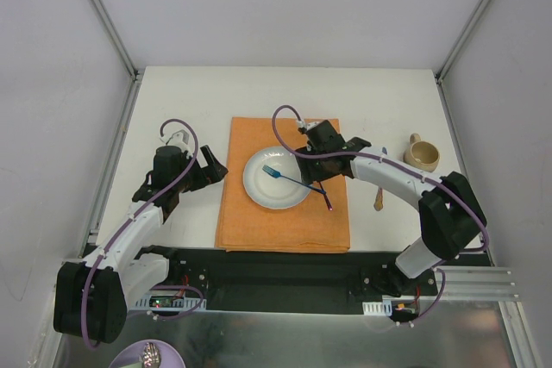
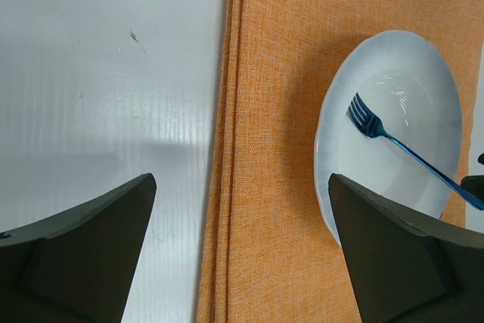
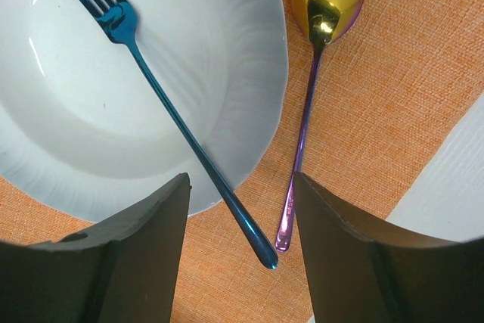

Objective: Set the dinner table for one person
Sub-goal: Adjust the utensils on the napkin.

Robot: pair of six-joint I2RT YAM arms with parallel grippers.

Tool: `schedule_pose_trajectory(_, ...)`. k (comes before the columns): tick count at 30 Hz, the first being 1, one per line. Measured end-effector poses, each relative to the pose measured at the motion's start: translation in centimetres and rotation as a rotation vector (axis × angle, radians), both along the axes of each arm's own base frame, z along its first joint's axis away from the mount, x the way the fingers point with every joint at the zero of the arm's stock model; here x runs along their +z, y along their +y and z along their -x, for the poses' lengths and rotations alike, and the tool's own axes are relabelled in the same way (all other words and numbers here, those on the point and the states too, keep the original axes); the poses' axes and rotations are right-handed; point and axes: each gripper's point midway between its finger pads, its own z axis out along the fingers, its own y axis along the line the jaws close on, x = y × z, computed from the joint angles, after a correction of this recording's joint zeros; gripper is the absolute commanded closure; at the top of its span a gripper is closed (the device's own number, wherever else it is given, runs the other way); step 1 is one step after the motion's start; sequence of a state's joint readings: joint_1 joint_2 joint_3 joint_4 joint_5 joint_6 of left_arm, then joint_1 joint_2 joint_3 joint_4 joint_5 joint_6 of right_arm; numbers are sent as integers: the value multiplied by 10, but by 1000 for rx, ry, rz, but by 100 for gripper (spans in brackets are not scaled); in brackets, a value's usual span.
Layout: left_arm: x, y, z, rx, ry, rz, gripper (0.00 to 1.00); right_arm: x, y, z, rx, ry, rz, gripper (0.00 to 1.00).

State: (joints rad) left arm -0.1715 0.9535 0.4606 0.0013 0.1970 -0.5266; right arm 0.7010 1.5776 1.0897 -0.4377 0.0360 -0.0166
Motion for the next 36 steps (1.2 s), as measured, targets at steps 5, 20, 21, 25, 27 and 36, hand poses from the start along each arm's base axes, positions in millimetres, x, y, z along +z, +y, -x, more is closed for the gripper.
schedule_pose_trajectory(5, 0, 0, 0, 0, 0, 0, 1, -4, -1, -1, -1, 4, 12, 40)
schedule_pose_trajectory(20, 0, 0, 0, -2, -1, -4, 1, -37, 13, -15, -8, 39, 33, 55)
schedule_pose_trajectory(21, 0, 0, 0, -2, -2, -4, 1, -37, 13, -15, -12, 41, 32, 58)
schedule_pose_trajectory(25, 0, 0, 0, -4, -3, -7, 1, -32, 20, -26, -41, 19, -6, 85)
schedule_pose_trajectory(27, 0, 1, 0, -5, -4, -9, 1, -27, 25, -31, -39, 9, -34, 91)
schedule_pose_trajectory(36, -1, 1, 0, -7, -1, -12, 1, -14, 54, -29, -3, 41, -179, 99)
